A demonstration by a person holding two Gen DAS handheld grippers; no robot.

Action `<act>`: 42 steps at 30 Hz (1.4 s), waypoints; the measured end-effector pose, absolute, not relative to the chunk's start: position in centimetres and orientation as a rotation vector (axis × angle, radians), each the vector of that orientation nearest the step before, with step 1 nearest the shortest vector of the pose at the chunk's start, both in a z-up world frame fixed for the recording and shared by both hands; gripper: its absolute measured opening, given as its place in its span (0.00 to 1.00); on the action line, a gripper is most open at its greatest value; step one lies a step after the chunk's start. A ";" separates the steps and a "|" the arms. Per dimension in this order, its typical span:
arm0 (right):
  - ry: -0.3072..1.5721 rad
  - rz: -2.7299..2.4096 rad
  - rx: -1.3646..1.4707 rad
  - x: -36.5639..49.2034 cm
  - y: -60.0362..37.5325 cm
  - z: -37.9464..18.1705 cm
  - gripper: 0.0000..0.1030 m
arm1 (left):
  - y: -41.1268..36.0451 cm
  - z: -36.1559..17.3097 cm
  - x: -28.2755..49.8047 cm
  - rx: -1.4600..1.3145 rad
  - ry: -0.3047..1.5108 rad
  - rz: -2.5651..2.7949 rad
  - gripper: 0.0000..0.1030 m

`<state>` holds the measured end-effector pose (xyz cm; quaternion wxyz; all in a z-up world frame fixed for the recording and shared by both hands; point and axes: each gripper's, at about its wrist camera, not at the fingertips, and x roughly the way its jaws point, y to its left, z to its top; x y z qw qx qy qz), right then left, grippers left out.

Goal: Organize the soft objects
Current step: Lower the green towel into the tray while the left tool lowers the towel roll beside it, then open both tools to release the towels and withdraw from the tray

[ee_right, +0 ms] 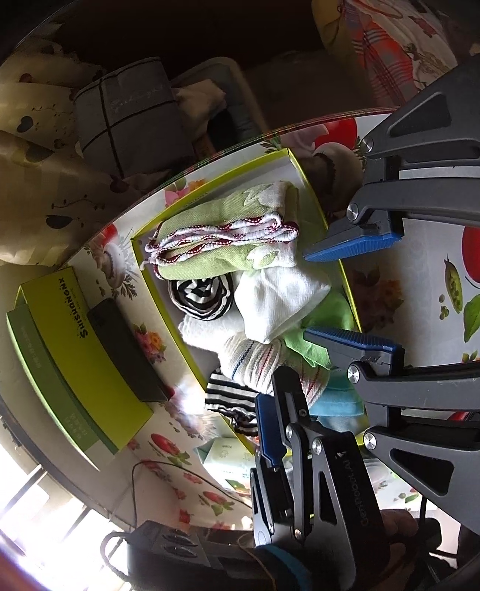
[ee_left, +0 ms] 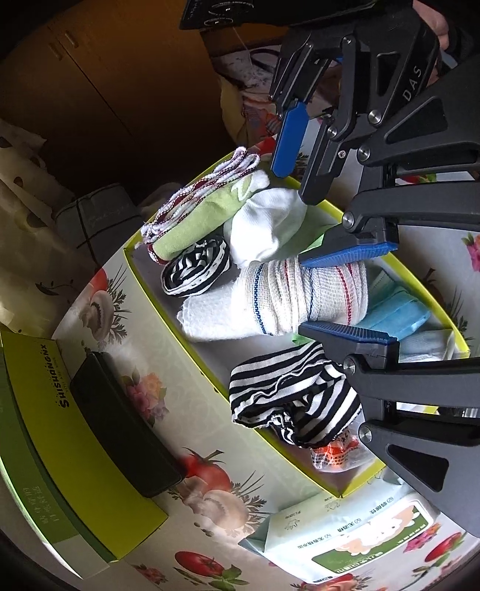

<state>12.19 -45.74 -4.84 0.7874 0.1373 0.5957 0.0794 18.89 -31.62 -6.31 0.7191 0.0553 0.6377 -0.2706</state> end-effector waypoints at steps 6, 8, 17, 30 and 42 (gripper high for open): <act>1.312 0.220 0.291 12.4 -44.3 -5.7 0.35 | -29.1 -5.0 19.1 0.074 1.379 -0.565 0.00; 1.329 0.244 0.285 12.5 -43.6 -6.1 0.35 | -28.2 -5.1 19.4 0.073 1.382 -0.543 0.00; 1.299 0.245 0.328 12.1 -43.8 -5.3 0.35 | -28.4 -5.2 19.5 0.002 1.411 -0.587 0.15; 1.273 0.189 0.329 12.5 -45.6 -4.9 0.35 | -30.0 -8.9 19.6 0.070 1.497 -0.519 0.39; 1.331 0.274 0.323 13.1 -43.9 -6.8 0.25 | -28.0 -8.1 18.5 -0.163 1.541 -0.510 0.39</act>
